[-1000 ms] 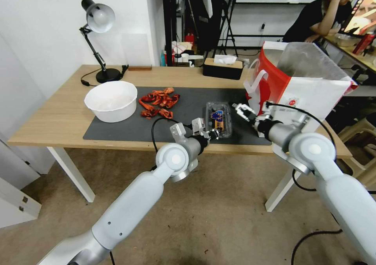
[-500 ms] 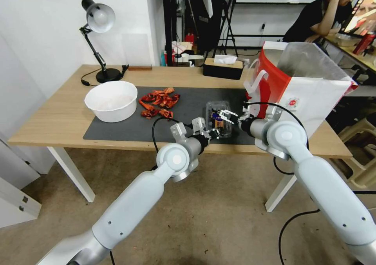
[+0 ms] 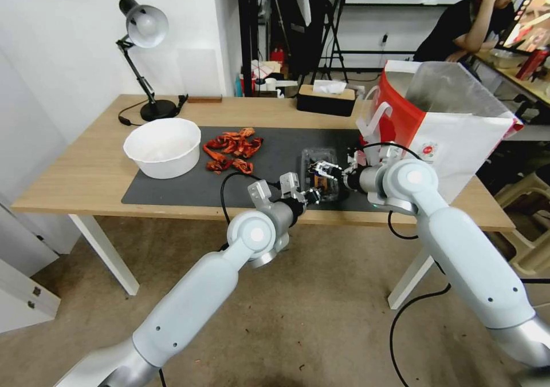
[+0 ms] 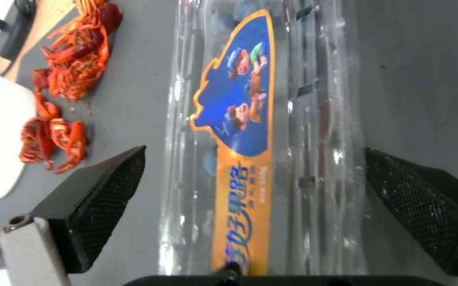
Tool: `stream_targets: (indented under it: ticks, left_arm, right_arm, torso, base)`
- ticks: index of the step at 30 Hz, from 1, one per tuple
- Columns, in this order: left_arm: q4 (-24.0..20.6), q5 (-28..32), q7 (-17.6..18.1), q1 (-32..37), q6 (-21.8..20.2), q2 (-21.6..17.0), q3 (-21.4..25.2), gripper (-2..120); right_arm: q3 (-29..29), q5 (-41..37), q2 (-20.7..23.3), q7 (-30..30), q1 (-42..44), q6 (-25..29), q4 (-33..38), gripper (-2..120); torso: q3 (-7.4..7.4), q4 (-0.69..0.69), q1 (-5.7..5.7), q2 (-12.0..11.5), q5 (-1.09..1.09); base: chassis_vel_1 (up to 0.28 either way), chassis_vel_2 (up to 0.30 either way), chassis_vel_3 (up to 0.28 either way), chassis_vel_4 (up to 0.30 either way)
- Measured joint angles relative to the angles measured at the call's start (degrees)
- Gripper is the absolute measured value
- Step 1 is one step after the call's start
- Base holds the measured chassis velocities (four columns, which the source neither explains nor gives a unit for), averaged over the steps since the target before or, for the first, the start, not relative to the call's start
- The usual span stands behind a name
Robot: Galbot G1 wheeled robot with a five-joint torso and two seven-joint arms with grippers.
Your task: Close the takeout container lid, then place the container into the takeout bag.
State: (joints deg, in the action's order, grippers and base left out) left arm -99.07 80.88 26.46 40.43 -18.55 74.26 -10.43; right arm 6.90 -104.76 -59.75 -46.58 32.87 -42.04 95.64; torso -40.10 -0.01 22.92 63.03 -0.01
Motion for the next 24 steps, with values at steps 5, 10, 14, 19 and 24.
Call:
stream_targets:
  ticks: [5,10,14,19,24]
  left_arm:
    - [0.0,-0.2,0.0,0.2,0.1,0.1,0.0,0]
    - [-0.1,-0.3,0.0,0.3,0.1,0.0,0.0,0]
    - [-0.1,-0.4,-0.1,0.5,0.2,0.0,0.2,0]
    - [-0.3,-0.4,-0.2,0.8,0.3,0.0,0.3,0]
    - [-0.7,-0.5,-0.3,1.4,0.3,-0.1,0.6,0]
  right_arm:
    - [0.3,-3.4,-1.1,-1.9,-1.6,0.0,-2.8,94]
    - [0.4,-4.2,-1.5,-2.0,-2.0,0.0,-4.0,84]
    - [0.4,-4.2,-1.7,-2.0,-1.9,0.0,-4.5,72]
    - [0.4,-4.0,-1.7,-2.0,-1.7,0.1,-4.9,58]
    - [0.7,-3.6,-1.9,-2.0,-1.2,0.1,-5.2,40]
  torso:
    - [0.02,-0.02,-0.02,0.0,-0.03]
    - [0.03,-0.04,-0.02,0.0,-0.02]
    - [0.03,-0.03,-0.03,0.0,-0.02]
    - [0.02,-0.04,-0.03,0.0,-0.01]
    - [0.01,-0.03,-0.02,0.0,-0.01]
  base:
    - [0.0,0.0,0.0,0.0]
    - [0.0,0.0,0.0,0.0]
    - [0.0,0.0,0.0,0.0]
    - [0.0,0.0,0.0,0.0]
    - [0.0,0.0,0.0,0.0]
